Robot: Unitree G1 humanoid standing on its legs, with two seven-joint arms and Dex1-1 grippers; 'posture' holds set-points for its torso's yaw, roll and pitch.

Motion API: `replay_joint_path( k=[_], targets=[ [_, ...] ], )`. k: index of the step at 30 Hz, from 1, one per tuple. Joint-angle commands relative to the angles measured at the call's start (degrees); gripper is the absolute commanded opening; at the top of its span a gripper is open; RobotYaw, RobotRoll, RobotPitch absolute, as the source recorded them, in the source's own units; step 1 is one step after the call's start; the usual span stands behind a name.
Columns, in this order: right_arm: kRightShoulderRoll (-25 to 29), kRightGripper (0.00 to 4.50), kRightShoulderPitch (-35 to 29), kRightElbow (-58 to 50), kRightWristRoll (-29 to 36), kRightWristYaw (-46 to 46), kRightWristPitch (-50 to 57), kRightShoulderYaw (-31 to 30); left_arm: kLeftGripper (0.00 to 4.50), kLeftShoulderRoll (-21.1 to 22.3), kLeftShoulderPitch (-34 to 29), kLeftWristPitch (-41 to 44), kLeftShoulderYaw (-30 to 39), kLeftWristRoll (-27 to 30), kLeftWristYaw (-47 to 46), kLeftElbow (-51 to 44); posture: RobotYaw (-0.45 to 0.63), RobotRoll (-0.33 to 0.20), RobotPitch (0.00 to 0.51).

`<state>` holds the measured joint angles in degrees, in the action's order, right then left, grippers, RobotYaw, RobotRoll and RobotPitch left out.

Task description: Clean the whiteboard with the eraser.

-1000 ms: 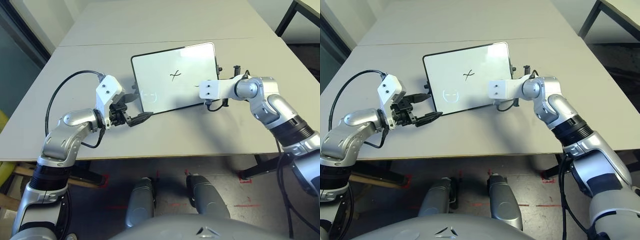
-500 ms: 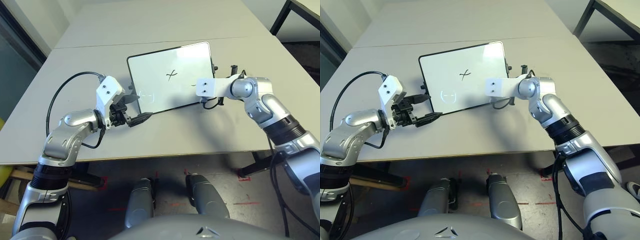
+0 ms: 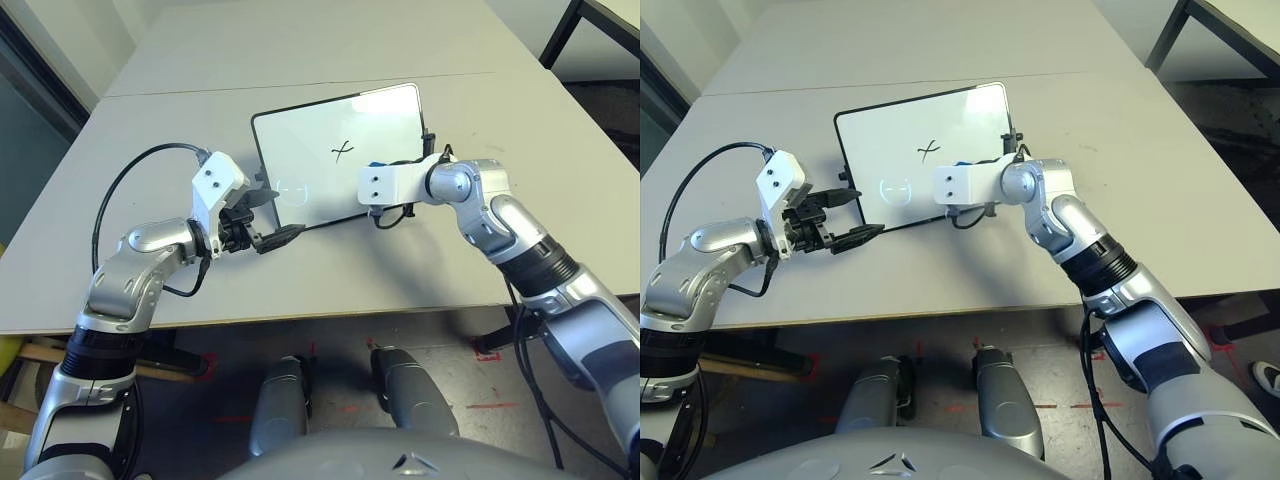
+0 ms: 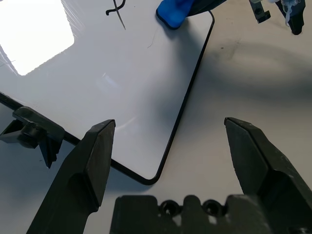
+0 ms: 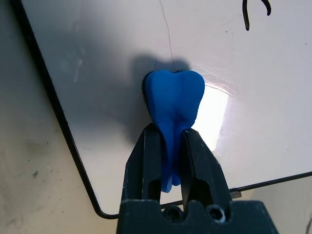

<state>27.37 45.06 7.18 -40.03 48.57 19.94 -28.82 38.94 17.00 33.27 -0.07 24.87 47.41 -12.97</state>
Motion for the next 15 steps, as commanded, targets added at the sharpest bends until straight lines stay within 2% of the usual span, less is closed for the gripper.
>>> replay_joint_path(
  k=[1, 8, 15],
  targets=[
    [2.13, 0.33, -0.43, 1.63, -1.03, 1.27, -0.32, -0.52, 4.50, 0.30, 0.05, -0.09, 0.09, -0.55, -0.04, -0.56, -0.15, 0.000, 0.112],
    [7.61, 0.33, -1.92, 1.82, -0.85, 2.34, -0.67, 1.07, 4.50, -0.01, 0.32, 0.05, 0.00, -0.38, -0.17, -0.43, -0.16, 0.000, 0.116],
    [7.78, 0.33, 0.06, 1.85, -0.40, 2.06, 0.04, 2.08, 4.50, -0.02, 1.09, -0.14, 0.25, -0.41, -0.04, 0.76, -0.16, 0.000, 0.118]
  ],
)
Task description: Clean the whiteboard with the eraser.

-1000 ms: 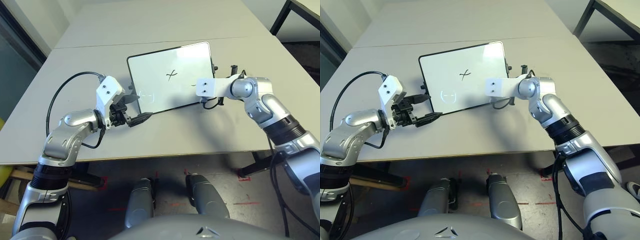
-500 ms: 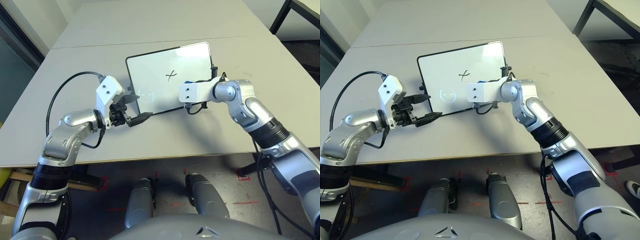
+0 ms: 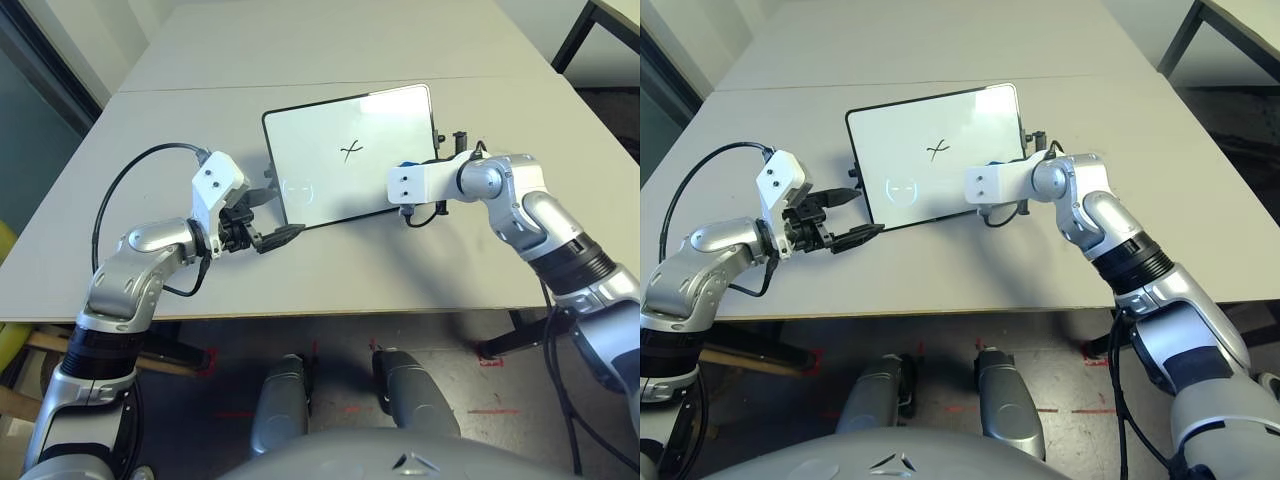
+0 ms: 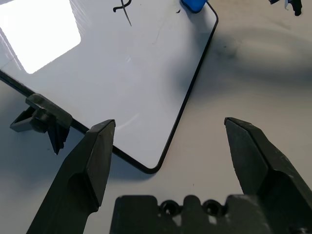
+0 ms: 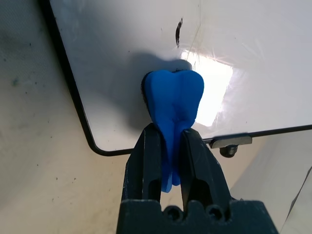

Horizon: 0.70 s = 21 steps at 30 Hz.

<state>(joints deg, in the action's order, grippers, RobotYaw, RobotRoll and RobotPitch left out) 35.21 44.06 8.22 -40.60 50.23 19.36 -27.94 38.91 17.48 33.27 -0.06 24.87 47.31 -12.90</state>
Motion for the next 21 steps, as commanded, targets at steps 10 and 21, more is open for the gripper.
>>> replay_joint_path(
  k=[10, 21],
  targets=[
    [-3.95, 0.33, -0.48, 0.00, -0.17, 0.25, 0.48, -1.32, 4.50, 0.29, 0.78, -0.02, 0.56, -0.48, -0.13, 0.82, -0.15, 0.000, 0.118],
    [-8.77, 0.32, 0.62, 0.24, -1.33, -0.04, 0.29, -2.16, 4.50, 0.55, 0.63, 0.07, 0.87, -0.55, -0.22, 0.75, -0.15, 0.000, 0.119]
  ],
)
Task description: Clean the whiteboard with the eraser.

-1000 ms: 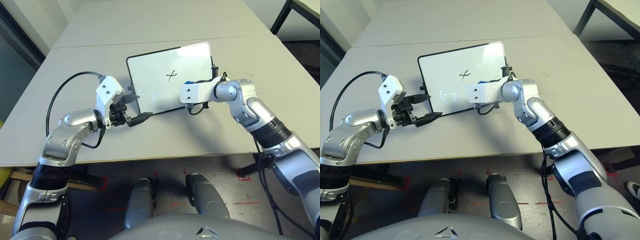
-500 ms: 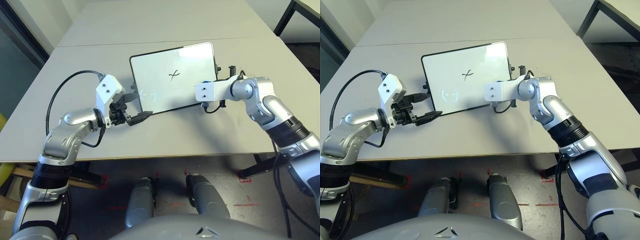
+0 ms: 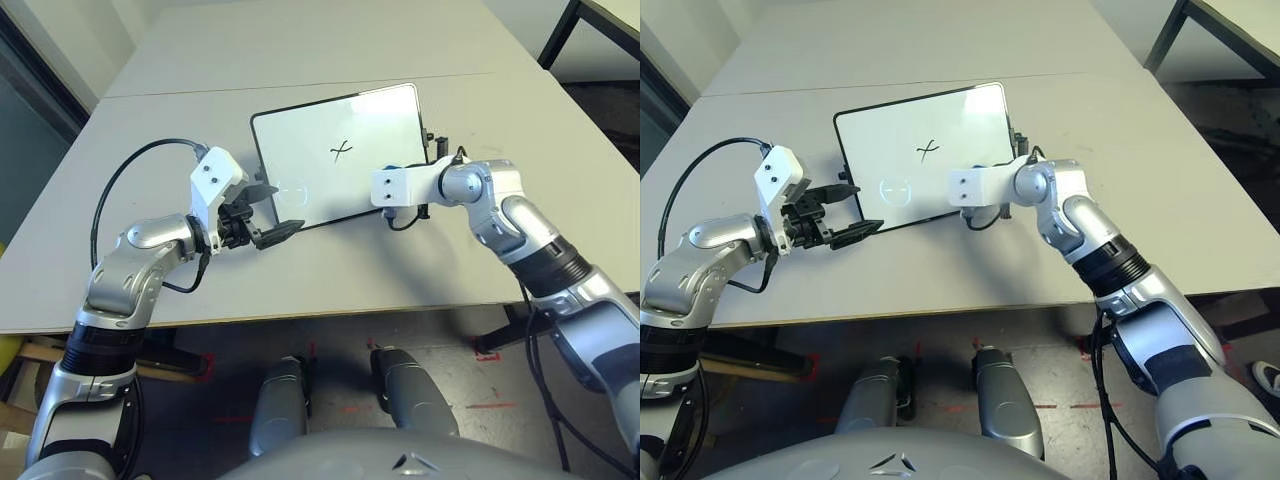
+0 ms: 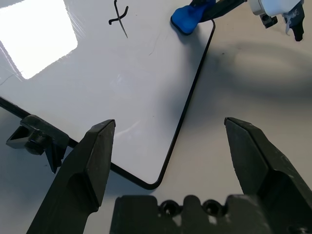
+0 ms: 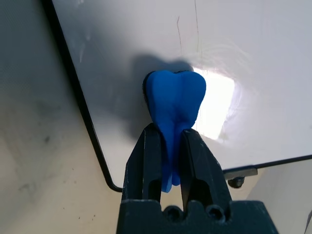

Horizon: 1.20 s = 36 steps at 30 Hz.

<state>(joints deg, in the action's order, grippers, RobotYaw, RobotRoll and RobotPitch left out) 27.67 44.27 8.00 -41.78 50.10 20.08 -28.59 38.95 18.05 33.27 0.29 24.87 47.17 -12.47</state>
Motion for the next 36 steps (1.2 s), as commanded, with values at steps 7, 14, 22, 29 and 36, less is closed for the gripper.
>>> replay_joint_path(
  k=[7, 14, 22, 29, 36],
  targets=[
    [-2.51, 0.32, 0.58, 0.05, -0.09, 0.09, -0.63, -1.14, 4.50, 0.16, 0.02, 0.02, 0.43, -0.61, -0.30, 0.21, -0.14, 0.000, 0.116],
    [-2.03, 0.32, 2.74, -1.65, 1.09, 2.58, 0.47, 0.52, 4.50, -0.02, 0.02, -0.02, 0.37, -0.62, -0.66, 0.09, -0.14, 0.000, 0.115],
    [-0.27, 0.30, 8.55, -1.99, 2.91, 5.83, 1.66, 2.55, 4.50, 0.96, 0.18, -0.94, 1.06, -1.13, -0.26, 1.39, -0.14, 0.000, 0.108],
    [-1.09, 0.27, 12.20, 3.24, 3.10, 3.35, -1.30, 2.12, 4.50, 1.88, 1.19, -2.52, 1.65, -2.14, -0.17, 3.37, -0.14, 0.000, 0.098],
    [-3.73, 0.25, 15.72, 10.83, 2.64, 0.38, -5.41, 0.64, 4.50, 2.28, 1.10, -3.64, 1.95, -2.70, -0.34, 4.19, -0.12, 0.000, 0.082]
  ],
)
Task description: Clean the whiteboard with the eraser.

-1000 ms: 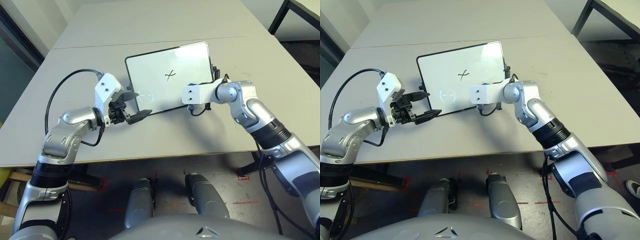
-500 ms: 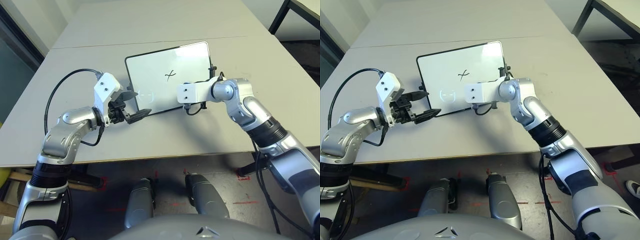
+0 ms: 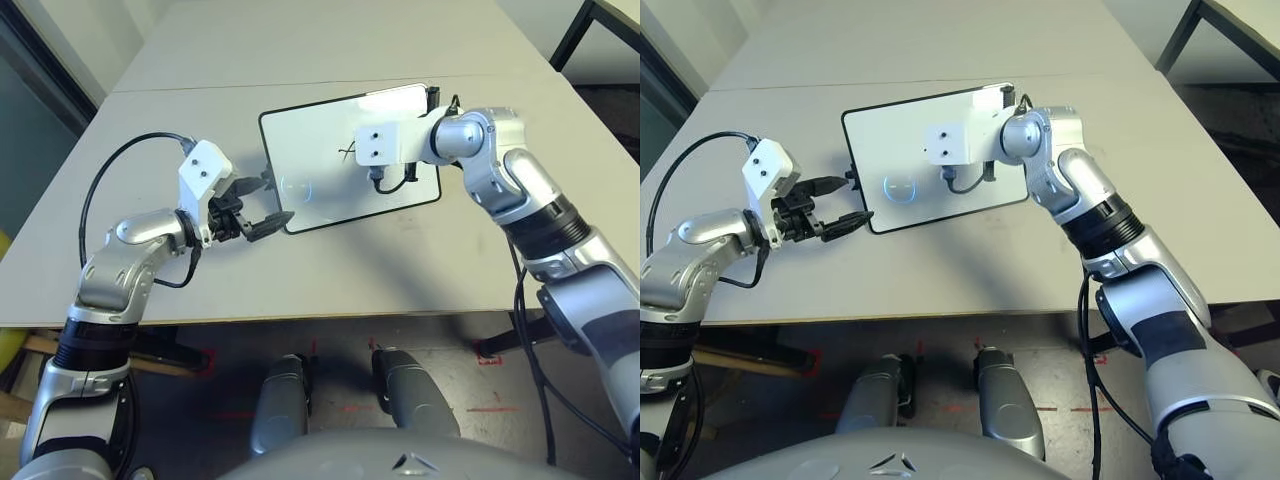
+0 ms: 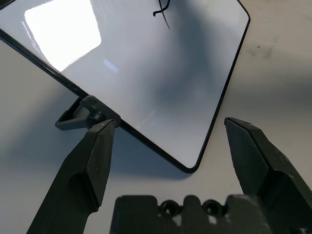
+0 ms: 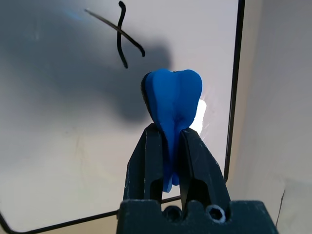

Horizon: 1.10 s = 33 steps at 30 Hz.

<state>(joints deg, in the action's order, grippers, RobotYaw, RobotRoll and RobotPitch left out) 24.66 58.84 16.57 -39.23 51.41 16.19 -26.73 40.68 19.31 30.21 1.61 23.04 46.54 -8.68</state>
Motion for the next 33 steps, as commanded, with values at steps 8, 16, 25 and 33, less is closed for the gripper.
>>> replay_joint_path(
  k=[8, 16, 25, 33],
  targets=[
    [-2.16, 0.25, 1.13, 8.35, -1.51, -4.35, -6.46, -4.01, 4.50, 0.82, -0.70, -1.41, 1.30, -1.37, 0.18, 0.96, -0.10, 0.000, 0.080],
    [-4.55, 0.23, 0.00, 10.98, -2.51, -7.51, -9.44, -5.71, 4.50, 0.77, -1.15, -1.65, 1.41, -1.50, 0.02, 1.01, -0.10, 0.000, 0.086],
    [-7.69, 0.22, -0.98, 8.37, -2.25, -6.24, -9.26, -6.69, 4.50, 0.53, -1.00, -1.47, 1.61, -0.97, 0.07, 1.14, -0.10, 0.000, 0.086],
    [-6.30, 0.22, 0.35, 11.33, -3.25, -7.64, -9.25, -6.27, 4.50, 0.71, -1.35, -1.41, 1.64, -1.11, 0.10, 1.24, -0.10, 0.000, 0.096]
  ],
)
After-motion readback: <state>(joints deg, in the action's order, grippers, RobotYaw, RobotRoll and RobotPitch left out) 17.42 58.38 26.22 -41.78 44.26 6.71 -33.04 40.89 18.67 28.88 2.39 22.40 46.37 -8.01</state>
